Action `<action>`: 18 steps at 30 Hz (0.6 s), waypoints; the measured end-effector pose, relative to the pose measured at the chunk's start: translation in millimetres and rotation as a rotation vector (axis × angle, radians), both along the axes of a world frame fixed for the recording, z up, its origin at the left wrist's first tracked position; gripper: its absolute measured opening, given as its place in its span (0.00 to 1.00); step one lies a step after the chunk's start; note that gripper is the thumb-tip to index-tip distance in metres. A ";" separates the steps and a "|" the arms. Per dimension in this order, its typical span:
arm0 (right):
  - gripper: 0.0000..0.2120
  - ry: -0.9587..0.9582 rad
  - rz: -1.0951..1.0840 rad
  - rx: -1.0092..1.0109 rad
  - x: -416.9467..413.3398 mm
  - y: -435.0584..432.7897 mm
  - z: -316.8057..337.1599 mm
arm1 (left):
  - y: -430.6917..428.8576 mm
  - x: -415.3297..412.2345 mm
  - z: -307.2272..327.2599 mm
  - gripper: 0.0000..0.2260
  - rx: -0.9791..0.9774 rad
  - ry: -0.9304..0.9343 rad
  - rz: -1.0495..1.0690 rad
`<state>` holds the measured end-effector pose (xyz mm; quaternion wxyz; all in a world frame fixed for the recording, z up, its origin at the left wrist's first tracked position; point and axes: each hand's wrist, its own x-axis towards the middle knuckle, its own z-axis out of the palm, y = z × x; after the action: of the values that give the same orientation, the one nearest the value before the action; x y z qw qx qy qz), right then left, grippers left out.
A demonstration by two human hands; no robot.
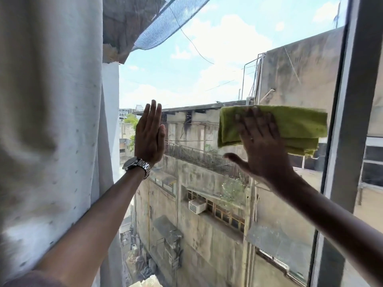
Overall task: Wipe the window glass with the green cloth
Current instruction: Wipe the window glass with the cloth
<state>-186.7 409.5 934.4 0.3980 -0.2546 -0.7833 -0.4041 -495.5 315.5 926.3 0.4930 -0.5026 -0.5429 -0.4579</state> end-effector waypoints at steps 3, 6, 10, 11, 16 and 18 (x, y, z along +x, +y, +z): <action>0.51 0.054 -0.035 -0.079 -20.2 -13.0 33.1 | 1.2 -0.5 0.2 0.26 0.000 0.000 0.003; 0.52 0.056 -0.051 -0.084 -36.4 -19.6 28.5 | 0.3 -0.8 0.4 0.26 0.012 0.006 0.007; 0.51 -0.148 -0.020 0.035 -35.7 -10.8 -15.0 | -0.6 1.0 -0.4 0.26 0.006 0.005 0.008; 0.51 -0.211 -0.035 0.072 -31.4 -8.9 -31.1 | -0.7 0.8 0.0 0.26 0.002 0.004 0.004; 0.51 -0.374 -0.090 0.152 29.5 8.3 -79.2 | -1.1 -2.3 -2.5 0.26 0.000 0.021 0.012; 0.50 -0.324 -0.108 0.135 48.7 10.0 -70.4 | -0.6 -2.5 -3.2 0.26 0.000 0.016 0.016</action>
<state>-137.9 419.5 864.0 0.2607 -0.2005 -0.7935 -0.5121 -498.0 314.9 923.1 0.5010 -0.5018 -0.5431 -0.4497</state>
